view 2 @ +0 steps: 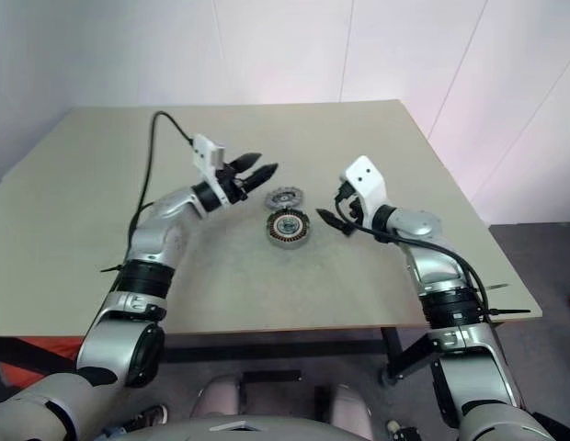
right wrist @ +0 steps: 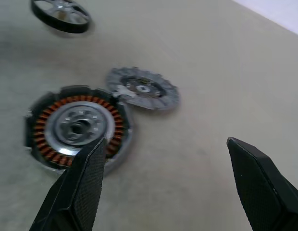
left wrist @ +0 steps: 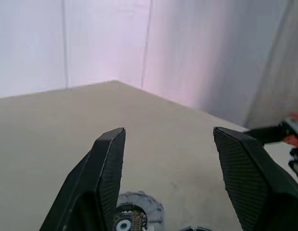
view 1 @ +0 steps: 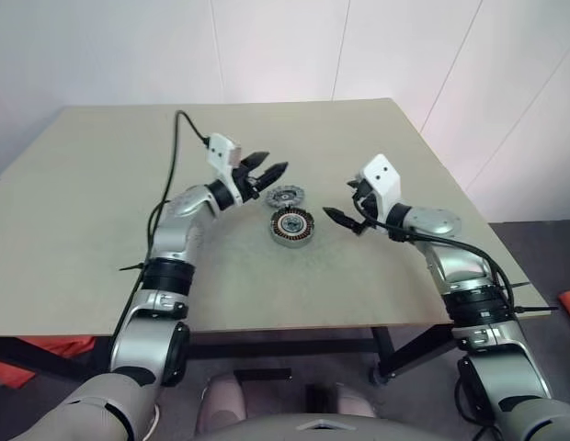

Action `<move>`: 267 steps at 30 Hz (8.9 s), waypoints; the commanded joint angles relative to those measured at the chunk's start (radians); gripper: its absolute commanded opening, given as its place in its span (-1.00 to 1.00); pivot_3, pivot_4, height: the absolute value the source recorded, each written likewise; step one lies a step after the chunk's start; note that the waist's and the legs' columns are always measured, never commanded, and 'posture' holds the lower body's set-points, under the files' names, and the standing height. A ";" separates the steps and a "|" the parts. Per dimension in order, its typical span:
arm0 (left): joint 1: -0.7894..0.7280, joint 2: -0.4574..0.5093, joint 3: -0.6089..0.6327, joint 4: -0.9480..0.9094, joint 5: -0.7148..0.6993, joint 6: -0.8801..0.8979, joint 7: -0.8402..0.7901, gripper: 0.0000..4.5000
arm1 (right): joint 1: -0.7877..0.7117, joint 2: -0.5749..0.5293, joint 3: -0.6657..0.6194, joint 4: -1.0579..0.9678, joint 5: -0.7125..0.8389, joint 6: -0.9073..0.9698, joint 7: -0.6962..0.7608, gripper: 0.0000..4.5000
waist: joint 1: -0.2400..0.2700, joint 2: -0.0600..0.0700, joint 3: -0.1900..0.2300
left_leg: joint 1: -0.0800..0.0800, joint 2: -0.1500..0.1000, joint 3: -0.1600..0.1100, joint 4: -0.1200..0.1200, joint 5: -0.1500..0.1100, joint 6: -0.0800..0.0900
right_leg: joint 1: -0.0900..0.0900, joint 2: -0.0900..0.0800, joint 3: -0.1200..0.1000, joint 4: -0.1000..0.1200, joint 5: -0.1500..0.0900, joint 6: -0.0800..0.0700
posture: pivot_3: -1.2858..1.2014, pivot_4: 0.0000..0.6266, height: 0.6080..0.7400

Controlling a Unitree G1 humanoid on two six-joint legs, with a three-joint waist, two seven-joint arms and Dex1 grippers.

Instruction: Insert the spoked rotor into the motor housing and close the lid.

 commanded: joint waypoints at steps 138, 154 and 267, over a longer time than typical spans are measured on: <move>0.277 0.161 0.056 -0.234 0.003 0.065 0.168 0.38 | -0.205 0.179 0.203 0.288 -0.223 -0.160 0.042 -0.06 | -0.026 0.000 0.001 | 0.000 0.001 -0.001 0.003 0.001 -0.002 | -0.002 0.002 0.002 0.006 0.000 0.000 | 0.03 -1.00 1.00; 0.289 0.152 0.046 -0.237 0.008 0.068 0.168 0.38 | -0.309 0.145 0.137 0.375 -0.208 -0.182 -0.001 -0.06 | -0.025 0.000 0.001 | -0.001 0.001 -0.001 0.003 0.001 -0.002 | -0.003 0.002 0.002 0.006 0.000 0.000 | 0.03 -1.00 1.00; 0.292 0.127 0.111 -0.167 -0.018 0.160 0.289 0.38 | -0.198 0.188 0.132 0.142 -0.163 0.015 -0.084 -0.98 | -0.026 -0.001 0.001 | 0.009 0.001 -0.002 -0.001 0.002 -0.004 | 0.005 0.003 0.004 0.005 -0.005 0.006 | 0.03 -1.00 1.00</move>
